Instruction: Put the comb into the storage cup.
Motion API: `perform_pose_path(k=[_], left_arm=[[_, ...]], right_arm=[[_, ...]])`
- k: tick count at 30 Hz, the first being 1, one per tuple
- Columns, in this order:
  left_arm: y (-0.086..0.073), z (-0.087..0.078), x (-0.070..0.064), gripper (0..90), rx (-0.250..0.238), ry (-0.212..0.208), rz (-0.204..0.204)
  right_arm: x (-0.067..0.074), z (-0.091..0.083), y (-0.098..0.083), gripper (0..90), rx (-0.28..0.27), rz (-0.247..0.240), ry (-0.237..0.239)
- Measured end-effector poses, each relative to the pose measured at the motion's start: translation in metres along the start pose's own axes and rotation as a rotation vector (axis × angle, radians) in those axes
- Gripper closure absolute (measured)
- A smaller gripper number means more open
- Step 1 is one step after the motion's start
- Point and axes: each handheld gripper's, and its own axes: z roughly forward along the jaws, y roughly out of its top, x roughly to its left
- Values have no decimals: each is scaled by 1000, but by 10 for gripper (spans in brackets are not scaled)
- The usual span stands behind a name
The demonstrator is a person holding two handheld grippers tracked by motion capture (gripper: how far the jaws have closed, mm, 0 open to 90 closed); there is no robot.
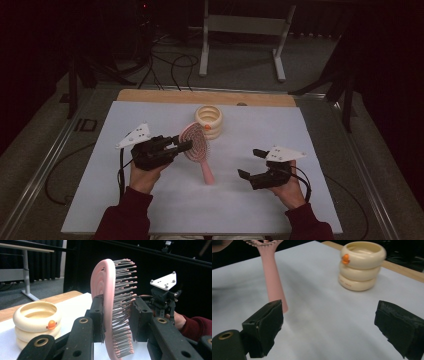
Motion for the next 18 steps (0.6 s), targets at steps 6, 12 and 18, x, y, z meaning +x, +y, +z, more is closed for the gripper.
perform_pose_path(k=[6, 12, 18], left_arm=[[4, -1, 1, 682, -2, 7, 4], [9, -2, 3, 682, -2, 14, 7], [15, -2, 4, 682, 3, 22, 21]], right_arm=[[-6, -8, -12, 77, -8, 18, -32], [-11, -21, -27, 78, -41, 76, -71], [-13, -30, -37, 79, -85, 104, -99]])
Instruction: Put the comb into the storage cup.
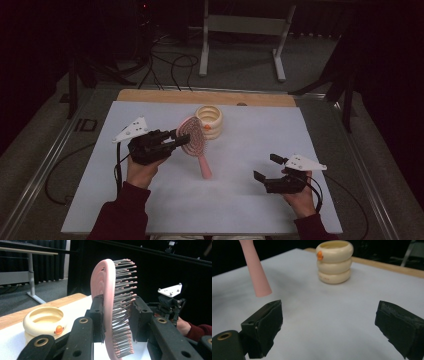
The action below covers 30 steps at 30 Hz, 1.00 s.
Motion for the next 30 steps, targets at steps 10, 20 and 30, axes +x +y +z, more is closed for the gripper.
perform_pose_path(k=[10, 20, 30], left_arm=[[9, -2, 5, 681, -5, 14, 7], [16, -1, 8, 681, 0, 17, 16], [21, 3, 12, 682, 6, 28, 19]], right_arm=[[2, -3, -10, 78, -27, -19, -61], [1, -7, -17, 79, -59, -11, -87], [1, -8, -19, 79, -48, -22, -100]])
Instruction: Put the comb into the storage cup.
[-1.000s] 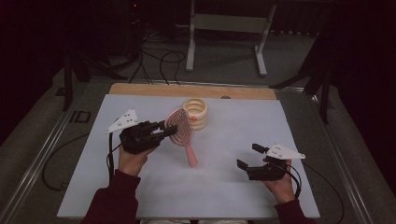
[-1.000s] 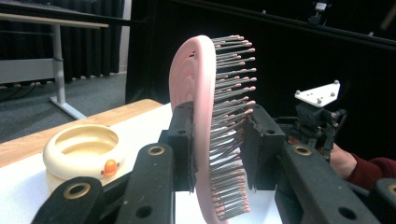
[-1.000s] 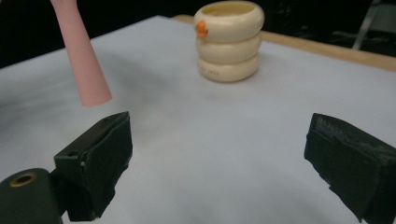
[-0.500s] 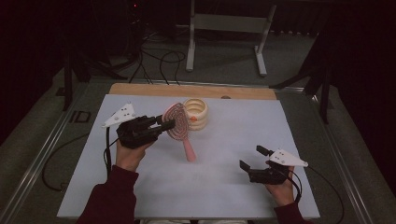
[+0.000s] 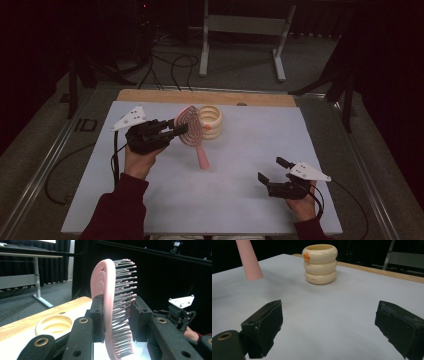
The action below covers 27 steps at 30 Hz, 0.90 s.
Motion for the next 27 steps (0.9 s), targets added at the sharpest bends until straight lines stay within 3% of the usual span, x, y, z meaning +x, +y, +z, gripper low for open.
perform_pose_path(k=[14, 27], left_arm=[[6, 3, 10, 681, -11, 17, -17], [14, 8, 14, 681, -1, 31, -3]], right_arm=[[0, 1, -2, 79, 1, 0, 3], [-1, 1, -3, 80, 4, 9, 10]])
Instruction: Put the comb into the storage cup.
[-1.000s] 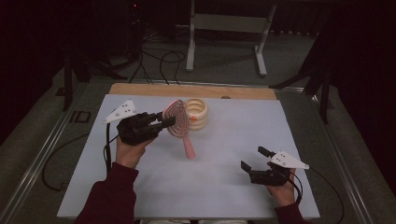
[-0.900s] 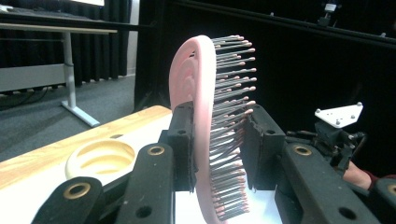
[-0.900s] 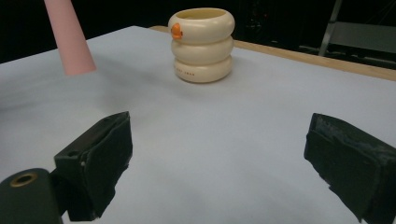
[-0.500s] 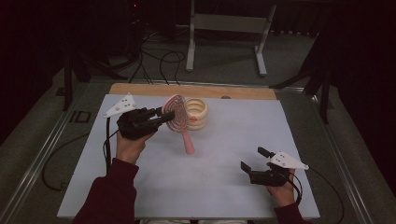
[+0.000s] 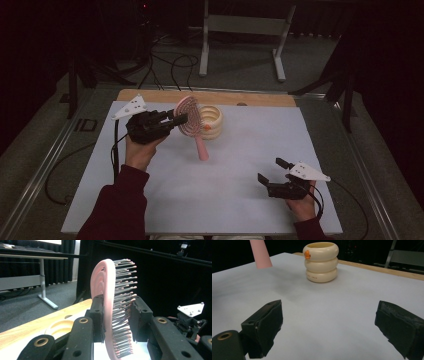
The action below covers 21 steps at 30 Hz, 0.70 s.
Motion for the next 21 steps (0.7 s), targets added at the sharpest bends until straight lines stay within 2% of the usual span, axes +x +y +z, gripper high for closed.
perform_pose_path(k=[21], left_arm=[[11, 11, 8, 681, 15, 24, 12]], right_arm=[[0, 1, -1, 79, -2, -2, 6]])
